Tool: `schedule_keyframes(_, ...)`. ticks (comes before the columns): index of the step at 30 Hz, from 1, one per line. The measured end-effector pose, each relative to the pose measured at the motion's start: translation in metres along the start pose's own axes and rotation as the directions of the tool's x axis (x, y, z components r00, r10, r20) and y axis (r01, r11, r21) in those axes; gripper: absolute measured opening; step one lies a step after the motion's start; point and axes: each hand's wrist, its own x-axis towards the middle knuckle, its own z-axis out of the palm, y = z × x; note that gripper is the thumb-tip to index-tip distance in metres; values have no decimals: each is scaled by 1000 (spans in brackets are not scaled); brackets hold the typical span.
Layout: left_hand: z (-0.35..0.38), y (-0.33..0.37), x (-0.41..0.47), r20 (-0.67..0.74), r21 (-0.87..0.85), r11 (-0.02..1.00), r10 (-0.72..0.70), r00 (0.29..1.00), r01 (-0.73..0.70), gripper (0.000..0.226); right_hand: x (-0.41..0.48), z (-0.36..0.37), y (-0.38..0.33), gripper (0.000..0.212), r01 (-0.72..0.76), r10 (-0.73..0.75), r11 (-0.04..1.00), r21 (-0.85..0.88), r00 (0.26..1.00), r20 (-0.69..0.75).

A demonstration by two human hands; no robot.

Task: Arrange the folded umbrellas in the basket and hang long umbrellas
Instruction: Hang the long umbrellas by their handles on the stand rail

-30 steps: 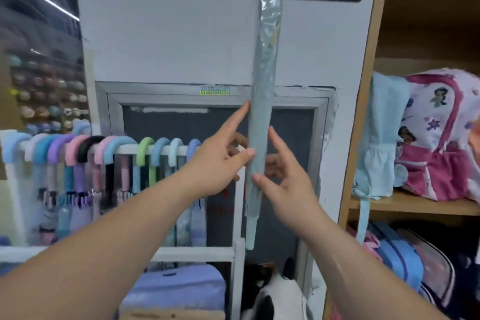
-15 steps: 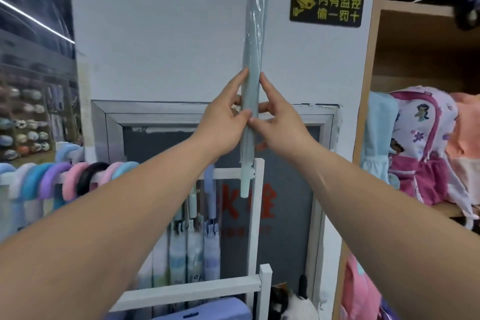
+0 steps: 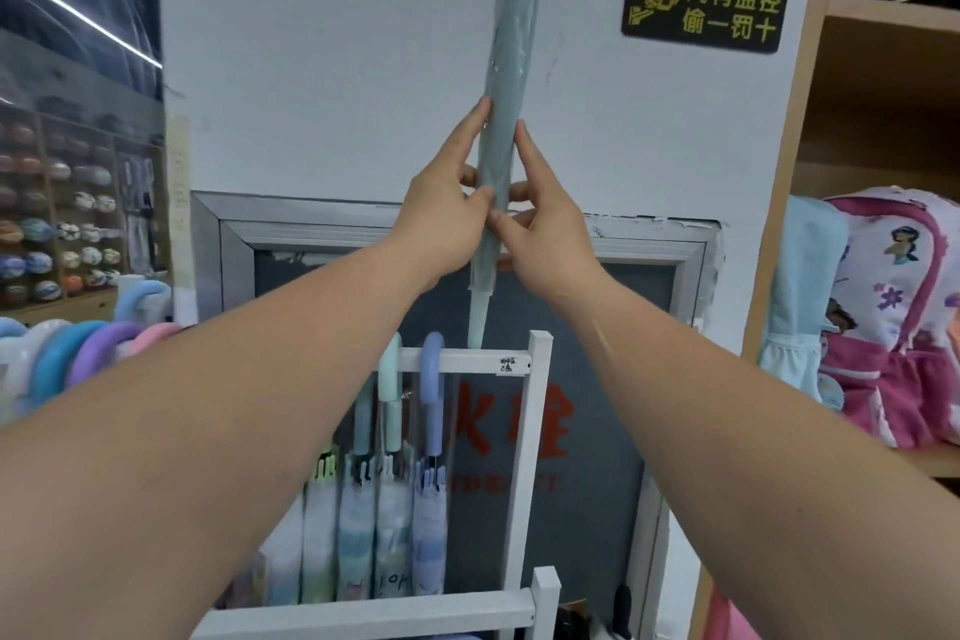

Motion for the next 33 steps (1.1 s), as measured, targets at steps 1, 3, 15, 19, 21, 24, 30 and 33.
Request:
schedule_keyframes(1,1,-3,-2,10,0,1000,-12,1000,12,81,-2,3,5,81,-10,10,1000,0,1000,-2)
schedule_keyframes(3,3,-11,-7,30,-13,999,-38,999,38,82,-8,8,14,80,-25,25,1000,-9,1000,-5)
schedule_keyframes(15,8,-40,-8,117,-53,993,-94,989,101,78,-45,5,54,93,-34,48,993,-111,991,123)
schedule_keyframes(19,4,-35,-3,93,-155,984,-78,993,92,77,-42,4,54,97,-17,62,977,-211,976,208)
schedule_keyframes(21,4,-35,-6,110,-144,984,-86,990,102,79,-45,2,57,96,-8,63,973,-230,971,233)
schedule_keyframes(24,7,-40,-12,140,-155,978,-120,983,141,84,-43,-4,57,81,-15,40,992,-126,980,195)
schedule_keyframes(30,13,-61,-28,216,-135,978,-130,968,162,94,-13,-6,47,60,-83,82,996,26,996,34)
schedule_keyframes(33,15,-66,-36,248,-66,980,-167,954,189,100,-4,-3,42,64,-91,91,996,-8,993,77)
